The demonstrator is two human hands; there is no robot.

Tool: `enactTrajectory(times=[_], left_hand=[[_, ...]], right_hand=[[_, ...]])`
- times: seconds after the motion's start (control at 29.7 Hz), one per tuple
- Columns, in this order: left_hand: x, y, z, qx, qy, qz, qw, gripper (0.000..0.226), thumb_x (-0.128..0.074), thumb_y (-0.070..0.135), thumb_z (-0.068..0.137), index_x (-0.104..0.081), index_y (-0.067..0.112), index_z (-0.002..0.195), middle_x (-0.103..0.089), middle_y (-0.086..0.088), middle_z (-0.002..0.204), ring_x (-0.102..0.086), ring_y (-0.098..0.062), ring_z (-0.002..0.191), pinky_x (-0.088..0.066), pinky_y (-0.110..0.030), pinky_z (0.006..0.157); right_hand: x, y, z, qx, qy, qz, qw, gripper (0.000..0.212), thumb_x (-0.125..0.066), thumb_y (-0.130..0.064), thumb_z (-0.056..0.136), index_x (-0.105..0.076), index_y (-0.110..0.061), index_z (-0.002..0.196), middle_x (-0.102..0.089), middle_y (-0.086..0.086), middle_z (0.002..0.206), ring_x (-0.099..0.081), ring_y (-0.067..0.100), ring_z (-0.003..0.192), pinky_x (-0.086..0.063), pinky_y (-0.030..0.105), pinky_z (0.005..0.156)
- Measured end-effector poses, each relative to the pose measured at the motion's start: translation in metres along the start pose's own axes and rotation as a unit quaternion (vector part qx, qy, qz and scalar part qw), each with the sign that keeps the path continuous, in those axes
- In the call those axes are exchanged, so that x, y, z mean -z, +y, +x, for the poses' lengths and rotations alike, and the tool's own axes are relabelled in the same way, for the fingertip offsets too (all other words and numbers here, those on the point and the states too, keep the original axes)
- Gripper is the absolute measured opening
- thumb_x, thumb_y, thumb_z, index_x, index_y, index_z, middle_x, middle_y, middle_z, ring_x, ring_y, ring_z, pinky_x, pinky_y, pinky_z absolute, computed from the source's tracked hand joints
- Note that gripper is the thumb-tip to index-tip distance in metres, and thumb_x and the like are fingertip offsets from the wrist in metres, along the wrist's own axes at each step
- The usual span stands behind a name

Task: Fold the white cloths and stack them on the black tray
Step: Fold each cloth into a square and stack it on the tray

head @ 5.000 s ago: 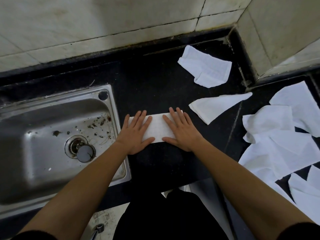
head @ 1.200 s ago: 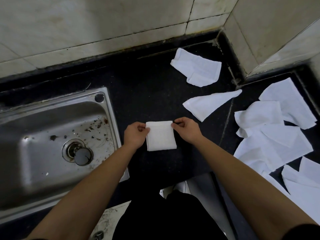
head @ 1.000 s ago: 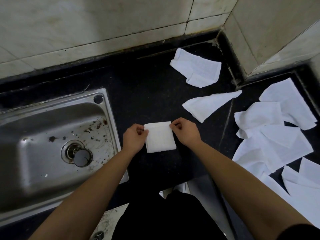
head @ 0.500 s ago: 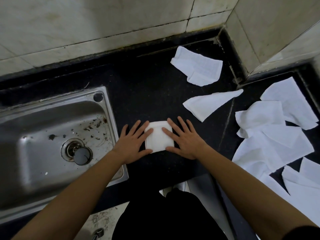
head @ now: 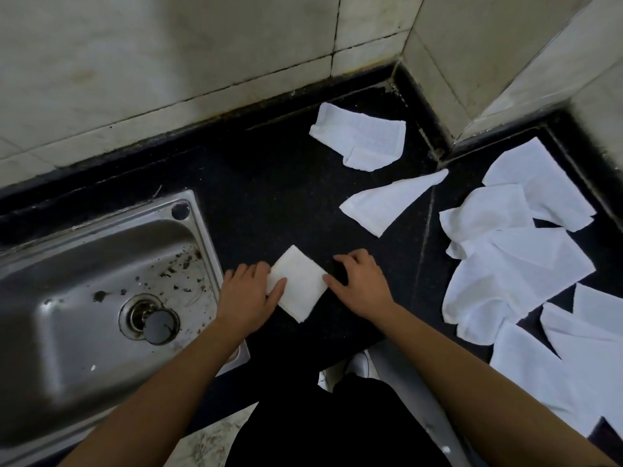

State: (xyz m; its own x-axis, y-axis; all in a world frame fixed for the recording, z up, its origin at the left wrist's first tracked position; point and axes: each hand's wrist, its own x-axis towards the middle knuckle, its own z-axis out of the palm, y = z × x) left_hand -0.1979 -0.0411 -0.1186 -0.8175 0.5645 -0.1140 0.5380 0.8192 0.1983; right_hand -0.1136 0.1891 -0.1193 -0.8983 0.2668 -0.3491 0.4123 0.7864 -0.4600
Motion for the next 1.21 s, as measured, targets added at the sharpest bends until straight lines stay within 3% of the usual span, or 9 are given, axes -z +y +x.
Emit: enactTrajectory(times=[0.13,0.24,0.37,0.57,0.71,0.81,1.01,1.14,1.21], left_hand=[[0.013,0.012,0.017,0.041,-0.087,0.042,0.994,0.058,-0.041,0.054,0.096,-0.039,0.016,0.14,-0.066,-0.011,0.113,-0.058,-0.03,0.106,-0.042,-0.044,0.091],[0.016,0.019,0.032,-0.047,-0.135,0.08,0.987,0.075,-0.049,0.044,0.093,-0.012,0.023,0.156,-0.035,-0.016,0.149,-0.032,-0.033,0.136,-0.029,-0.051,0.109],[0.019,0.028,0.048,-0.136,-0.214,0.109,0.961,0.062,-0.047,0.026,0.095,-0.025,0.025,0.153,-0.003,-0.012,0.163,0.003,-0.03,0.15,-0.01,-0.053,0.118],[0.022,0.024,0.05,-0.105,-0.164,-0.008,0.981,0.034,-0.054,0.02,0.089,-0.053,0.027,0.122,-0.057,0.004,0.124,-0.044,-0.018,0.122,-0.028,-0.036,0.104],[0.024,0.016,0.057,-0.065,-0.192,-0.059,0.977,0.033,-0.056,0.027,0.088,-0.059,0.03,0.121,-0.059,0.004,0.111,-0.049,-0.02,0.11,-0.033,-0.036,0.092],[0.028,0.012,0.066,-0.052,-0.219,-0.128,0.966,0.013,-0.062,0.031,0.086,-0.067,0.033,0.098,-0.054,0.006,0.099,-0.05,-0.019,0.103,-0.04,-0.035,0.087],[0.06,0.035,0.083,0.045,-0.258,-0.458,0.85,0.007,-0.073,0.018,0.085,-0.072,0.02,0.092,-0.072,-0.003,0.089,-0.068,-0.015,0.082,-0.054,-0.029,0.074],[0.082,0.074,0.084,0.034,-0.261,-0.55,0.793,0.015,-0.067,0.014,0.09,-0.071,0.015,0.105,-0.075,-0.003,0.101,-0.071,-0.014,0.093,-0.056,-0.026,0.081],[0.086,0.093,0.084,0.047,-0.279,-0.571,0.771,0.02,-0.065,0.016,0.092,-0.069,0.014,0.112,-0.074,-0.002,0.107,-0.07,-0.017,0.1,-0.057,-0.033,0.086]], right_hand=[[-0.004,-0.004,-0.004,-0.006,-0.012,-0.007,1.0,0.053,-0.065,-0.05,0.088,-0.059,-0.023,0.133,-0.051,0.005,0.123,-0.052,0.024,0.111,-0.048,0.041,0.095],[-0.005,-0.007,-0.005,-0.015,-0.008,-0.007,1.0,0.044,-0.066,-0.044,0.089,-0.063,-0.025,0.128,-0.052,0.004,0.12,-0.054,0.022,0.109,-0.049,0.038,0.092],[-0.004,-0.01,-0.005,-0.018,-0.028,-0.014,0.999,0.026,-0.065,-0.04,0.09,-0.068,-0.026,0.112,-0.054,0.002,0.115,-0.054,0.02,0.105,-0.048,0.034,0.085],[0.012,-0.017,-0.003,-0.047,-0.056,0.113,0.991,0.011,-0.067,-0.025,0.089,-0.061,-0.027,0.098,-0.064,-0.006,0.091,-0.063,0.014,0.083,-0.055,0.034,0.075],[0.022,-0.014,-0.001,-0.065,-0.055,0.203,0.975,0.03,-0.073,-0.023,0.087,-0.065,-0.026,0.116,-0.066,-0.009,0.094,-0.064,0.007,0.085,-0.053,0.024,0.084],[0.033,-0.013,-0.003,-0.065,-0.067,0.208,0.974,0.027,-0.069,-0.023,0.092,-0.07,-0.02,0.119,-0.067,-0.008,0.098,-0.062,0.005,0.09,-0.048,0.014,0.081],[0.056,0.002,-0.019,-0.145,0.013,0.422,0.895,0.003,-0.071,-0.028,0.088,-0.07,-0.028,0.084,-0.07,-0.005,0.088,-0.064,0.01,0.085,-0.05,0.028,0.085],[0.077,0.008,-0.044,-0.145,0.085,0.518,0.838,0.025,-0.067,-0.027,0.092,-0.061,-0.003,0.091,-0.06,0.006,0.087,-0.056,0.015,0.084,-0.045,0.027,0.082],[0.084,0.013,-0.056,-0.15,0.103,0.555,0.812,0.03,-0.068,-0.034,0.089,-0.058,-0.006,0.088,-0.06,0.007,0.089,-0.057,0.019,0.087,-0.047,0.034,0.087]])
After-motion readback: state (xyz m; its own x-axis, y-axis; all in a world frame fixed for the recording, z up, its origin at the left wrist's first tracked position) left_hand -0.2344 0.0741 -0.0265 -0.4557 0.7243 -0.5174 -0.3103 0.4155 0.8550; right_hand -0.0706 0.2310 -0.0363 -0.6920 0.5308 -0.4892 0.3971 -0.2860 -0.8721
